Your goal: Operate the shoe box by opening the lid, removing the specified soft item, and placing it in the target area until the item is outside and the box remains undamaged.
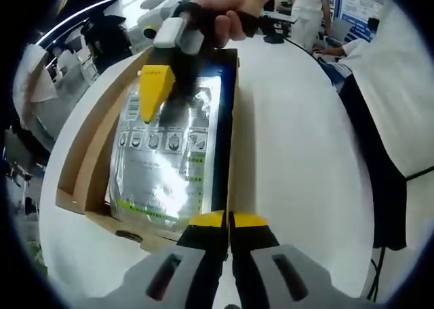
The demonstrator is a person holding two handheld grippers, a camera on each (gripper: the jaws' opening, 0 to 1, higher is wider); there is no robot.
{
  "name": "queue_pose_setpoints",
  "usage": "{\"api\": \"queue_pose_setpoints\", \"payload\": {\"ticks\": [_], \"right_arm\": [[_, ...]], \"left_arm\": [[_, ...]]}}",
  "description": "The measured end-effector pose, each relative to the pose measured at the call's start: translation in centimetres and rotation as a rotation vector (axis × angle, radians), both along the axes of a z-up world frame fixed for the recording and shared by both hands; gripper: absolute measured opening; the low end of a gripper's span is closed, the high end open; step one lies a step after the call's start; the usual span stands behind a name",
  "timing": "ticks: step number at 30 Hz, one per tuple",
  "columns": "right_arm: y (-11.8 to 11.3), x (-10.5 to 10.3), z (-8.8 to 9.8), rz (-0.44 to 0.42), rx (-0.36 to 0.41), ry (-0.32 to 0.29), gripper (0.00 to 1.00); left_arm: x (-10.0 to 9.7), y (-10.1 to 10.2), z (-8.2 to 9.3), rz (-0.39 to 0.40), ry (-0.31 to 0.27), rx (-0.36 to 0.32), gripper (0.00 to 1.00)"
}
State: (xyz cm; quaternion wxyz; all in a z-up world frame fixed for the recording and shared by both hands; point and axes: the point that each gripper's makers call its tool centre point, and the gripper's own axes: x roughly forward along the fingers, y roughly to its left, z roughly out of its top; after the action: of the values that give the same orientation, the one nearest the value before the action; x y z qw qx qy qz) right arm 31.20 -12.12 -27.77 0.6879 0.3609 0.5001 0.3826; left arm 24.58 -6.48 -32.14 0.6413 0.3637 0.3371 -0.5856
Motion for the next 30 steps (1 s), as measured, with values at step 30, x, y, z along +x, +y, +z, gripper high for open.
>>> {"api": "queue_pose_setpoints", "payload": {"ticks": [30], "right_arm": [[0.7, -0.5, 0.8, -0.023, 0.050, 0.007, 0.00]], "left_arm": [[-0.1, 0.0, -0.1, 0.001, -0.009, 0.015, 0.01]]}}
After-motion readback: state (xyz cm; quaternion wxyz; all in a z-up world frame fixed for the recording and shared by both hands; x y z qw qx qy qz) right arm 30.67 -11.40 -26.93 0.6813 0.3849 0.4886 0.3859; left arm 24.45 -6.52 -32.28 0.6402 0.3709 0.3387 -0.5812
